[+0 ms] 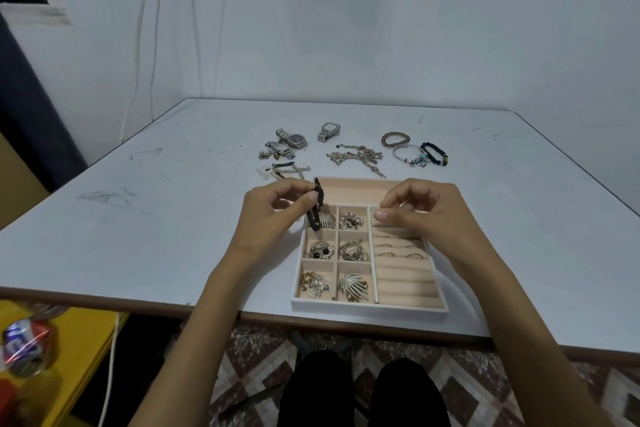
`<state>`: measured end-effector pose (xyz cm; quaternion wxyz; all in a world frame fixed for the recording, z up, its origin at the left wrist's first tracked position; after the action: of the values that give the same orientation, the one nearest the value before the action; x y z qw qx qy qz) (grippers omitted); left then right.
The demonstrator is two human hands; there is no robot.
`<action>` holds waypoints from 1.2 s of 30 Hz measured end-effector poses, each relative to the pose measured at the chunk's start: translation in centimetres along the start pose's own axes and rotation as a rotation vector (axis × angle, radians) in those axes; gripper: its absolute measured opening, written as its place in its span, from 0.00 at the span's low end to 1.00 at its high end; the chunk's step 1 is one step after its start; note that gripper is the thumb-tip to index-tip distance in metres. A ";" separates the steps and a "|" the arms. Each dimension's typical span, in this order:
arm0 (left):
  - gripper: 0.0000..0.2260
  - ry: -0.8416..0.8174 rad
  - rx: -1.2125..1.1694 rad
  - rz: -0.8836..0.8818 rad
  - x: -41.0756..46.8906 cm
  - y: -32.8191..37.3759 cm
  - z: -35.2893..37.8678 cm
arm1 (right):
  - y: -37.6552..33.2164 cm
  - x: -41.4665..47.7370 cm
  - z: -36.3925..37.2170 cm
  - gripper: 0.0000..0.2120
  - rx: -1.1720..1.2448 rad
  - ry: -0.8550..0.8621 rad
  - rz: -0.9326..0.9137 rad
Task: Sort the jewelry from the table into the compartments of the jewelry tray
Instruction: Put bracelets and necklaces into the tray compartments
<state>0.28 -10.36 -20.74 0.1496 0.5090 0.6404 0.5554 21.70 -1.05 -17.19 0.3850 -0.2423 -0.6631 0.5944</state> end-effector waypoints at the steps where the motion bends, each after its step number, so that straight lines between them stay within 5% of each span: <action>1: 0.08 -0.003 0.015 0.004 0.0 0.0 0.0 | 0.1 -0.4 0.0 0.06 0.035 0.008 0.001; 11: 0.04 0.004 0.026 0.007 -0.1 0.1 -0.1 | 0.5 -2.9 -0.6 0.05 0.080 0.088 -0.055; 21: 0.04 0.209 0.054 -0.044 0.5 -0.5 -0.9 | 0.9 -6.0 -3.1 0.04 -0.209 0.072 -0.028; 36: 0.06 0.203 0.077 -0.062 0.2 -0.1 -0.7 | 0.7 -5.4 -3.0 0.05 -0.230 0.025 0.053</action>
<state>-0.41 -10.61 -20.55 0.0814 0.4354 0.6886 0.5742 27.19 -3.37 -19.08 0.3470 -0.3097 -0.7156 0.5211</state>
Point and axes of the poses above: each hand's wrist, its own x-axis towards the middle knuckle, its own z-axis out of the palm, y = z × x, the point moved 1 cm from there along x, towards the middle knuckle, and after that the axes turned 11 degrees about x, right-handed, at the moved point
